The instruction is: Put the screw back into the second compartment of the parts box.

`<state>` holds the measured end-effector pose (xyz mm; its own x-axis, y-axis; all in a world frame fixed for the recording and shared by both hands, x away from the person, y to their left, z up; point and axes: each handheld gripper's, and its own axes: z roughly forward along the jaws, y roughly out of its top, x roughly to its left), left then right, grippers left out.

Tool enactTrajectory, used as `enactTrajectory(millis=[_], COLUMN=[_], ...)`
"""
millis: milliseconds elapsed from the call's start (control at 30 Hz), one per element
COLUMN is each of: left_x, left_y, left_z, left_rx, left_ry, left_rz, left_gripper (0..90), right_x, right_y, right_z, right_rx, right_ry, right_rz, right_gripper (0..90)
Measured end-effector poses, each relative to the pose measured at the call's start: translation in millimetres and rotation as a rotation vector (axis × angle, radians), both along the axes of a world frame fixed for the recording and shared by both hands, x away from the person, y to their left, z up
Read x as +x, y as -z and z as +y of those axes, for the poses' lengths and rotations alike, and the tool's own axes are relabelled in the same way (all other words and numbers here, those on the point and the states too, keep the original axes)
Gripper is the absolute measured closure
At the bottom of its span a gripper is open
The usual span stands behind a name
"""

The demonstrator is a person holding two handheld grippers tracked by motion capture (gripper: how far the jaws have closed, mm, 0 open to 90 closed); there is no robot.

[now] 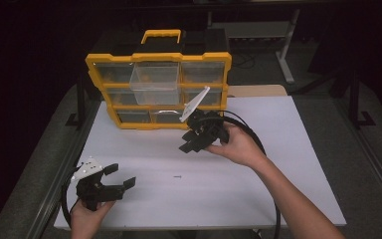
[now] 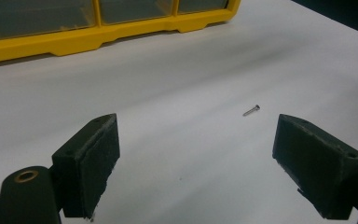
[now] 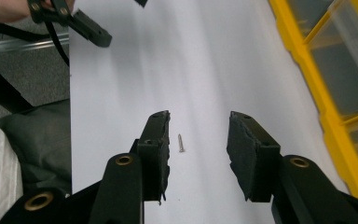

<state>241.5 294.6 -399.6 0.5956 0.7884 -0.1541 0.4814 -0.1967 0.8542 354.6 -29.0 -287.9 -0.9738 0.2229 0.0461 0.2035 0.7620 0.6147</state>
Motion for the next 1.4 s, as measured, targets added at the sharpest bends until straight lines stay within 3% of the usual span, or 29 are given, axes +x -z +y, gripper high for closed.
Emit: enactTrajectory(millis=[633,1033,1400], left_x=[-1.1,-1.4,-1.2], left_y=[-0.5,-0.5,-0.5], left_z=[0.1,0.8,1.8], left_rx=[-0.004,-0.005,-0.005], left_ry=[-0.006,-0.012,-0.011], left_rz=[0.011,0.011,0.005], left_gripper=[14.4,14.4,14.4], right_x=[3.7,2.9,2.3], right_y=[56.0,93.4,114.0], right_z=[10.5,30.9,43.3], right_rx=[-0.036,-0.088,-0.120], right_ry=[0.017,-0.007,-0.023], right_rz=[0.041,0.067,0.071], right_gripper=[55.6,55.8,56.4])
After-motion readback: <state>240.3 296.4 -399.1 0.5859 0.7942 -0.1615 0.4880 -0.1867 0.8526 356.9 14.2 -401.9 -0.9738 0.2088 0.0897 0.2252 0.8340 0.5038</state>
